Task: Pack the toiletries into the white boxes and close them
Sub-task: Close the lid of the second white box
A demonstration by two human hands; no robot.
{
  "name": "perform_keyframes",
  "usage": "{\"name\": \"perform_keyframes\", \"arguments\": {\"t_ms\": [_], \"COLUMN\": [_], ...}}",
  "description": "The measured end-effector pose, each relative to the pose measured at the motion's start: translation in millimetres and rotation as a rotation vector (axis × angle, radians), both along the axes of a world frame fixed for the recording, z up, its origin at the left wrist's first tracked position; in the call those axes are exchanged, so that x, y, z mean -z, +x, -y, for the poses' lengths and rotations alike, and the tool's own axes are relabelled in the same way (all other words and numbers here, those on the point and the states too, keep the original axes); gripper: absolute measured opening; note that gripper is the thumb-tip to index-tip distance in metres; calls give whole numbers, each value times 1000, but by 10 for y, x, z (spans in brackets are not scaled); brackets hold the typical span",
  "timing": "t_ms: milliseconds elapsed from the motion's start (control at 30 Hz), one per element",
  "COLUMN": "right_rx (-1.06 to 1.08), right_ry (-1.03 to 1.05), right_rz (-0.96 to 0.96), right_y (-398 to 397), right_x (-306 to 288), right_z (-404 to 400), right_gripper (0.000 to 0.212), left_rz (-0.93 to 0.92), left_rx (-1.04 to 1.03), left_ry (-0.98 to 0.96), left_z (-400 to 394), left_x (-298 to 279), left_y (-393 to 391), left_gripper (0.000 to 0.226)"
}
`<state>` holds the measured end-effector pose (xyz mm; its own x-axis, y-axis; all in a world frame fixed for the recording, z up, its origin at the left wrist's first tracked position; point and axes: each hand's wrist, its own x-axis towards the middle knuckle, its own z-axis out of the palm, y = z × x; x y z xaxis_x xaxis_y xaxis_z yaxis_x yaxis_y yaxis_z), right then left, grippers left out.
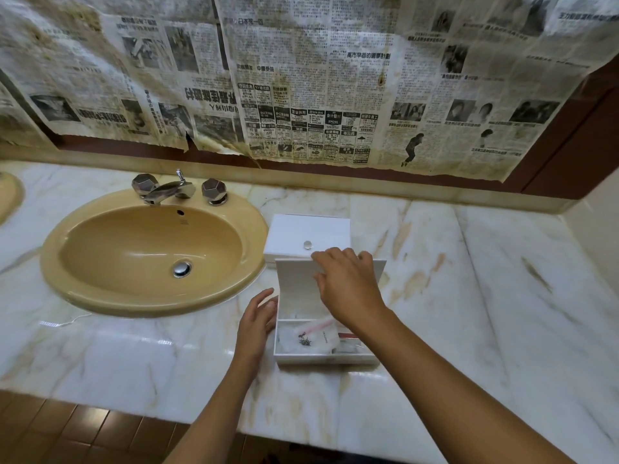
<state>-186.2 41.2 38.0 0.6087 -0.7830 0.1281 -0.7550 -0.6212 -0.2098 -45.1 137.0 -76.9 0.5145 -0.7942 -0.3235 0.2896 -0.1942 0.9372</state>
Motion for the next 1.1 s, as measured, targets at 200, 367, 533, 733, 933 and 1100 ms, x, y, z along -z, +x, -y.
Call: {"name": "perform_keyframes", "arguments": {"t_ms": [200, 367, 533, 733, 933, 1100], "right_rx": [-140, -142, -120, 139, 561, 634], "right_ry": [199, 346, 409, 260, 545, 778], "right_rz": [-117, -186, -188, 103, 358, 497], "right_y": [-104, -169, -199, -298, -632, -737], "right_x": [6, 220, 324, 396, 654, 679], "right_z": [-281, -484, -494, -389, -274, -299], "right_gripper": [22, 30, 35, 51, 82, 71], "left_rz": [-3, 50, 99, 125, 116, 119], "left_rx": [-29, -7, -17, -61, -92, -105], "left_ry": [31, 58, 53, 54, 76, 65], "left_z": [33, 21, 5, -6, -30, -12], "left_x": [-41, 3, 9, -56, -93, -129], "left_y": [0, 6, -31, -157, -222, -337], "left_gripper": [27, 27, 21, 27, 33, 36]}}
